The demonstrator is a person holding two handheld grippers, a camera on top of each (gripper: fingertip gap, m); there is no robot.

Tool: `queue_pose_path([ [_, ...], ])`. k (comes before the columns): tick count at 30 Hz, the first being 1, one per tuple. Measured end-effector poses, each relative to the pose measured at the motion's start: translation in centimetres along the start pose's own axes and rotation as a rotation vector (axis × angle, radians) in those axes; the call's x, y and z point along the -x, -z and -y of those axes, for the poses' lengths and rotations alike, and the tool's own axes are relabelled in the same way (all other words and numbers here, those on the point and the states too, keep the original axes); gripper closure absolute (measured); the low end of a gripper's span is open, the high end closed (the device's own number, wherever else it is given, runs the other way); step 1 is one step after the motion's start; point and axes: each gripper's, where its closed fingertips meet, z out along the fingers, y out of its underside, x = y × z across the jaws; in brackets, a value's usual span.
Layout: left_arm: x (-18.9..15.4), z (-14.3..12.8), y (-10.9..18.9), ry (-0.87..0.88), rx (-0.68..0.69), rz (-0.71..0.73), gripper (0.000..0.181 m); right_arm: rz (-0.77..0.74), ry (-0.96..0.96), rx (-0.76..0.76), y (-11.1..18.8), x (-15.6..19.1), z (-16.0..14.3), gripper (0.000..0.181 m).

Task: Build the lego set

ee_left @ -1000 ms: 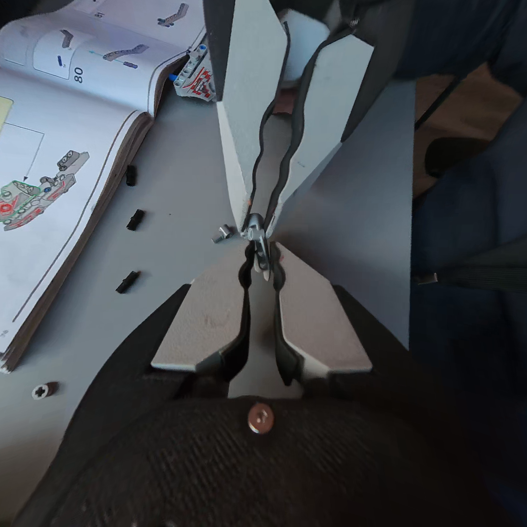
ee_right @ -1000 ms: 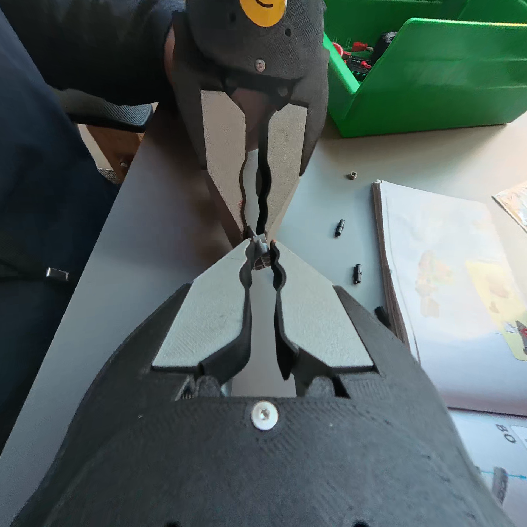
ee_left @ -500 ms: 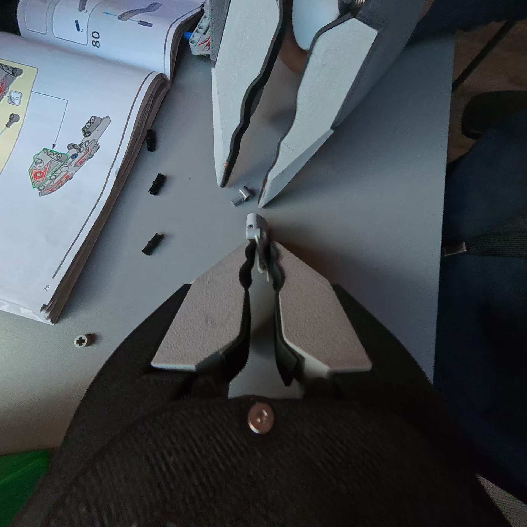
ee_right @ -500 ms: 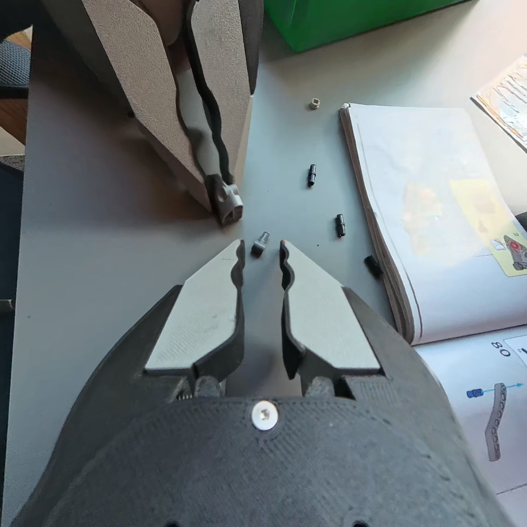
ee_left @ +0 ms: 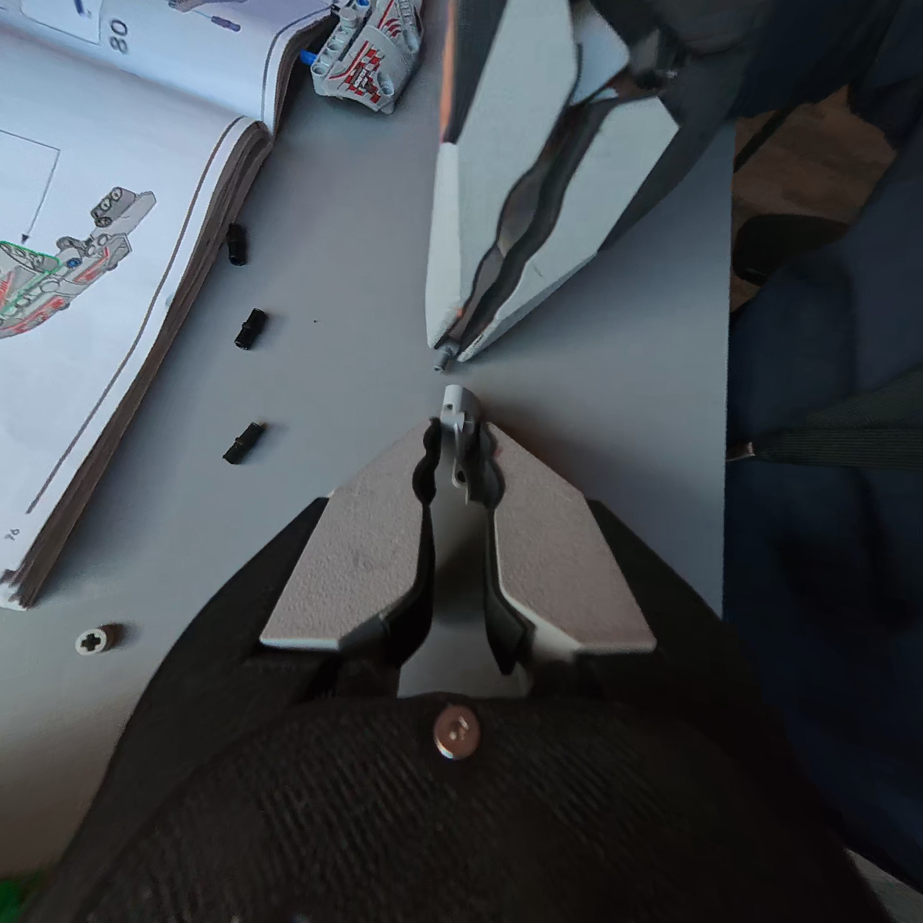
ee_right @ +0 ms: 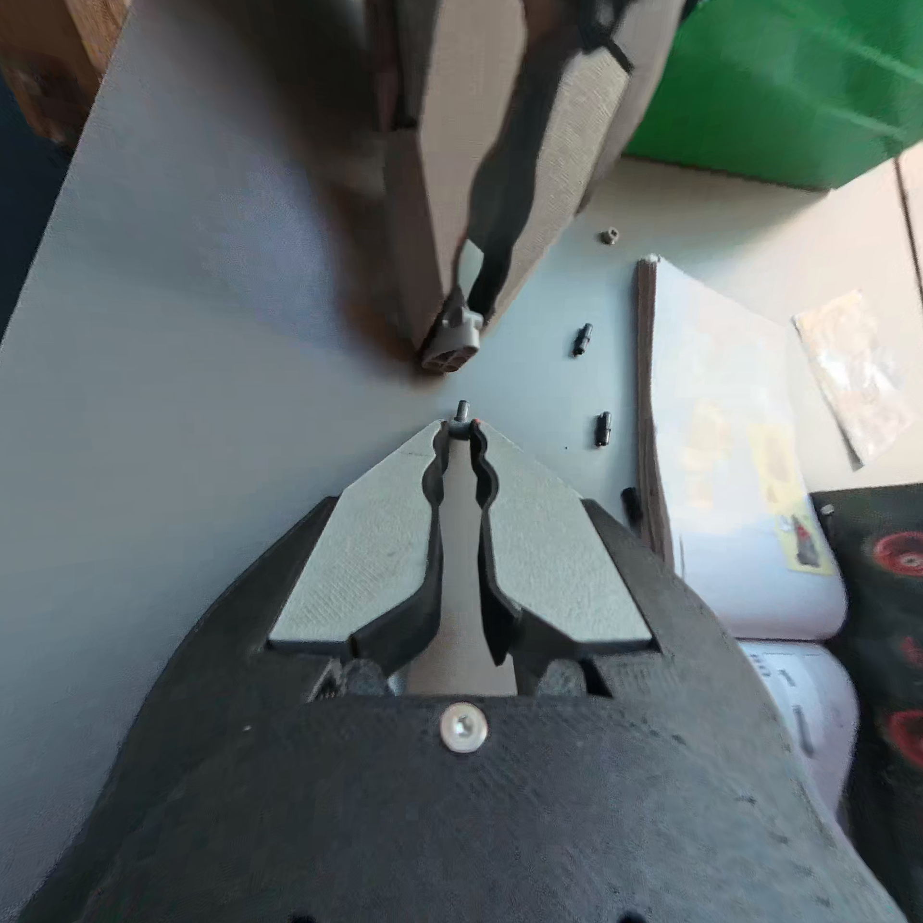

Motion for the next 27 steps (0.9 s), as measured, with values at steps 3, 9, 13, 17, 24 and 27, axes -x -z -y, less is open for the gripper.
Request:
queue_pose_path([
  [3,0.2,0.5,0.3,0.128,-0.035,-0.102,0.170,-0.101,0.183,0.009,0.4,-0.3,0.6,0.177],
  [9,-0.8,2.2,2.3,0.273,-0.179,-0.339,0.175,-0.249,0.375,-0.023,1.7,0.1,2.9,0.177],
  [13,-1.2,2.2,2.6,0.355,-0.171,-0.452,0.175,-0.265,0.407,0.034,1.2,0.3,2.3,0.177],
  [17,-2.3,1.1,1.6,0.351,-0.033,-0.519,0.175,-0.317,0.439,0.049,1.5,-0.4,1.8,0.177],
  [24,-1.9,0.4,0.2,0.413,0.065,-0.497,0.174,-0.311,0.555,0.067,1.2,1.0,1.5,0.177],
  [27,-2.4,0.3,0.0,0.442,0.093,-0.541,0.174,-0.308,0.587,0.083,0.9,1.4,1.3,0.177],
])
